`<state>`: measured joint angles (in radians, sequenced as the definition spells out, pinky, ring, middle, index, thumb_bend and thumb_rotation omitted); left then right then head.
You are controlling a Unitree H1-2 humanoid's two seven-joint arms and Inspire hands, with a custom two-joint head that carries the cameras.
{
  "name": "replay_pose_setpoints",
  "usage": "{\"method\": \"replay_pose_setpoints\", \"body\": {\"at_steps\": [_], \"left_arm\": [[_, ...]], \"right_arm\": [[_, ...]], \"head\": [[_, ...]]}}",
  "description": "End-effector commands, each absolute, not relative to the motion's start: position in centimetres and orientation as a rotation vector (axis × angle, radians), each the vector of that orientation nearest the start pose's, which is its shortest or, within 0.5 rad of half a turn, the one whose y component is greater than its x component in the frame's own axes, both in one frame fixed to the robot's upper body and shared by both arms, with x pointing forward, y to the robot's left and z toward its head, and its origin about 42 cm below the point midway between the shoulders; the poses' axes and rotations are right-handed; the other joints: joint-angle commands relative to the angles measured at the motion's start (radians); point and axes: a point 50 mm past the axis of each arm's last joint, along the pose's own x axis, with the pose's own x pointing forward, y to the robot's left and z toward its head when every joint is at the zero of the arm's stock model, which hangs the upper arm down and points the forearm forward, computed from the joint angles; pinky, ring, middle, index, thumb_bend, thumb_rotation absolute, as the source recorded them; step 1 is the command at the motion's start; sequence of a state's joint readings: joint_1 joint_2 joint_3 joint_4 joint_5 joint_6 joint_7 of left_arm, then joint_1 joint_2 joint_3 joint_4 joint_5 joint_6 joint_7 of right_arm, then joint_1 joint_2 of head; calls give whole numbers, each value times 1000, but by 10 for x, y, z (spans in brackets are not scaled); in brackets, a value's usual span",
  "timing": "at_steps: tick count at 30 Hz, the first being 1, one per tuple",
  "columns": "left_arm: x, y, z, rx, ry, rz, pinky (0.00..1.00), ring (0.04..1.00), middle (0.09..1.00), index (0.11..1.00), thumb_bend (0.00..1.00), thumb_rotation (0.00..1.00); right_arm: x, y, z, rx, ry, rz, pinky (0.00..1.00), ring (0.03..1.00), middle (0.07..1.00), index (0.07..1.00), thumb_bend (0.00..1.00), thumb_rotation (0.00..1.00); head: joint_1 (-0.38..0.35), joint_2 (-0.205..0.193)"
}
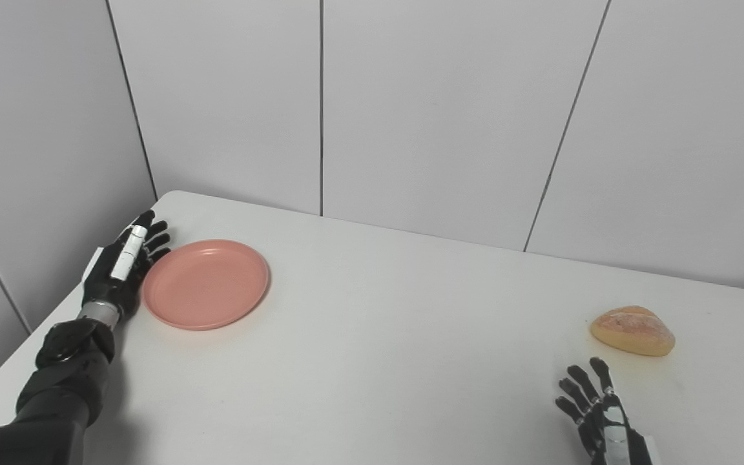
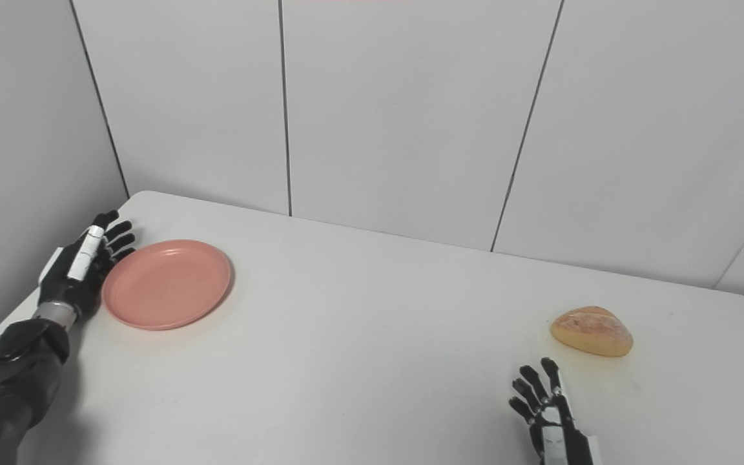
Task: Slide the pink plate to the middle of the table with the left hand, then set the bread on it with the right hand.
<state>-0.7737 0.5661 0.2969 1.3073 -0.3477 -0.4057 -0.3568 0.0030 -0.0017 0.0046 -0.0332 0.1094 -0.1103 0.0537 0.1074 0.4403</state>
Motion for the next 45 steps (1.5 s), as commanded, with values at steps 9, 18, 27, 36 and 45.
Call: {"method": "replay_pose_setpoints", "body": {"at_steps": [9,18,27,36,45], "left_arm": [[464,467,172,-49,-81,120,826,893,880,883,907,716],[471,452,173,-48,-101,82,805,870,867,896,939,733],[476,441,173,-79,-111,61,757,856,862,897,889,715],[481,425,172,-93,-130,10,721,843,843,878,915,713],[486,401,168,-129,-131,-37,748,847,850,875,942,689]], "right_arm": [[263,-210,86,98,-44,41,847,875,896,967,878,975],[262,-208,87,81,-50,44,833,864,894,967,870,980],[262,-207,87,73,-48,49,833,861,896,971,867,979],[262,-205,88,73,-46,57,836,864,898,975,868,972],[262,-203,89,70,-54,61,820,852,894,971,864,967]], "head": [[-13,1],[-18,7],[-18,9],[-23,10],[-27,13]]}}
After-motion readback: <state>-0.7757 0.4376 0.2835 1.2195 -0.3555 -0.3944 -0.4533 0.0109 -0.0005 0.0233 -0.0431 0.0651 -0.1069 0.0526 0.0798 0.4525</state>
